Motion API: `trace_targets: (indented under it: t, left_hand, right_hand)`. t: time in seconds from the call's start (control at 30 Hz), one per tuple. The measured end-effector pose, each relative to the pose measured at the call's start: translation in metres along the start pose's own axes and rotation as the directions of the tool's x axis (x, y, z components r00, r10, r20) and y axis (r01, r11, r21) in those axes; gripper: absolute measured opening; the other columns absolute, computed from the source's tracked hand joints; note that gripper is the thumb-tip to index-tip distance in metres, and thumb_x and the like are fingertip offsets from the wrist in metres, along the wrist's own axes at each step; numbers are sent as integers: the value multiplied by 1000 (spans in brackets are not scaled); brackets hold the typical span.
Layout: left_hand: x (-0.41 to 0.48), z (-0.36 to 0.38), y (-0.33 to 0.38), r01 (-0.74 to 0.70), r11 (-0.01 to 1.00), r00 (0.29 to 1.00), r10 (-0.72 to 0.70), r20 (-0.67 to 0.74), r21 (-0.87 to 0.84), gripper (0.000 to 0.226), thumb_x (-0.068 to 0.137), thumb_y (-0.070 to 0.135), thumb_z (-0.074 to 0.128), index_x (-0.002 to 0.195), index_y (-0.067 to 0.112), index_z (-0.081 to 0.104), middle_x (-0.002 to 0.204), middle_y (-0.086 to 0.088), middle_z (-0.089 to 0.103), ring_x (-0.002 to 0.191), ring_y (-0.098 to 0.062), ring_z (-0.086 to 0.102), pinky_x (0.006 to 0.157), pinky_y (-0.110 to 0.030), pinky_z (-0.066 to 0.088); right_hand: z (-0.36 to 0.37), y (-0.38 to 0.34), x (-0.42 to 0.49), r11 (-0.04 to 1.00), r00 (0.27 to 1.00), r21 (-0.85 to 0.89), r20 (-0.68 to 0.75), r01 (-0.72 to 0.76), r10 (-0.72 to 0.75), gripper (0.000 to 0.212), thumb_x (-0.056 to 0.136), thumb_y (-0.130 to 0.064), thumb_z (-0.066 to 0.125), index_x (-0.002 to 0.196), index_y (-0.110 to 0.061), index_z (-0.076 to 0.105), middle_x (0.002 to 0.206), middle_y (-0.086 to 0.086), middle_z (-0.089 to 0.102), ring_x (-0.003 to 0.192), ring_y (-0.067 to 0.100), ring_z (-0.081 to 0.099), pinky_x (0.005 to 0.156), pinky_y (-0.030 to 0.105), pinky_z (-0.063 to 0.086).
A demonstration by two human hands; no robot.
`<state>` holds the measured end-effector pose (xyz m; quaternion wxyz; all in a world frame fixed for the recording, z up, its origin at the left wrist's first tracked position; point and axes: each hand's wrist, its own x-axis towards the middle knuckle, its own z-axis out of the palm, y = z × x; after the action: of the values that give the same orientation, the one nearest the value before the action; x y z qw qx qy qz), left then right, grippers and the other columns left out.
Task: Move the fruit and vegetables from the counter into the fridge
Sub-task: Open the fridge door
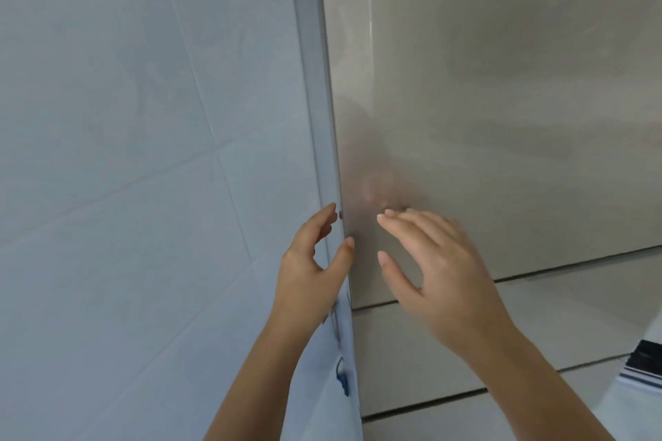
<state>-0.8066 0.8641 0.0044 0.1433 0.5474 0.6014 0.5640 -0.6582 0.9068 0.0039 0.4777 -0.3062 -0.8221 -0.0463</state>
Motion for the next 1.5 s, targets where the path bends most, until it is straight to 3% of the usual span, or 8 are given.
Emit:
trace_targets:
  t: [0.13,0.4,0.77,0.9,1.0,1.17,1.33,1.5]
  left_hand:
    - [11,5,-2,12,978,1000,-11,7,-207,39,86,6,61,120,24,55,107,8,67,101,-6,61,89,-27,46]
    - [13,8,-5,10,928,1000,-16,-13,-371,39,84,-2,60,106,30,58,94,7,67,82,0,62,71,-11,47]
    - [7,2,-6,67,905,994,-23,109,-419,38,88,9,57,125,20,52,114,-4,64,109,-16,58,96,-40,46]
    - [-9,1,-3,32,912,991,25,132,-409,42,88,9,56,129,16,49,117,-3,63,109,-12,58,93,-28,47]
    - [-25,0,-2,4,919,986,63,157,-395,43,88,10,57,126,27,47,121,0,59,111,-7,56,91,-20,46]
    - [-49,-2,4,-61,918,965,154,211,-391,43,89,16,56,129,32,46,124,2,58,113,-4,53,94,-24,45]
    - [-81,-3,15,-117,906,941,232,246,-407,44,83,29,51,121,47,39,127,12,53,118,-1,48,99,-25,42]
    - [-113,2,28,-160,888,900,311,305,-431,44,84,29,50,123,46,40,117,31,48,116,6,46,92,-8,37]
  right_hand:
    - [1,-2,0,999,1000,-38,-10,-6,5,38,85,-30,47,113,-11,63,113,2,65,108,21,58,90,50,45]
    - [-1,-11,-3,988,999,-144,-18,-51,49,39,84,-32,46,113,-13,64,114,2,65,110,21,58,95,50,42]
    - [-15,-41,-16,954,989,-261,-2,-146,150,40,82,-33,45,112,-14,63,113,2,65,108,22,59,94,53,39]
    - [-25,-52,-24,932,979,-302,-21,-200,204,41,82,-33,46,113,-13,62,114,1,65,109,21,59,96,52,37]
    - [-34,-64,-36,912,969,-330,-44,-243,243,42,81,-34,46,113,-12,63,115,2,65,109,21,58,97,51,36]
    - [-54,-82,-60,864,948,-396,-63,-312,313,43,81,-34,45,113,-11,64,114,3,65,108,24,60,95,54,41]
    - [-76,-102,-83,813,923,-448,-89,-372,374,44,81,-35,45,114,-11,63,114,4,65,107,24,59,93,55,42]
    - [-98,-121,-107,765,905,-500,-100,-406,414,44,82,-36,44,115,-12,61,112,3,65,106,22,58,94,47,42]
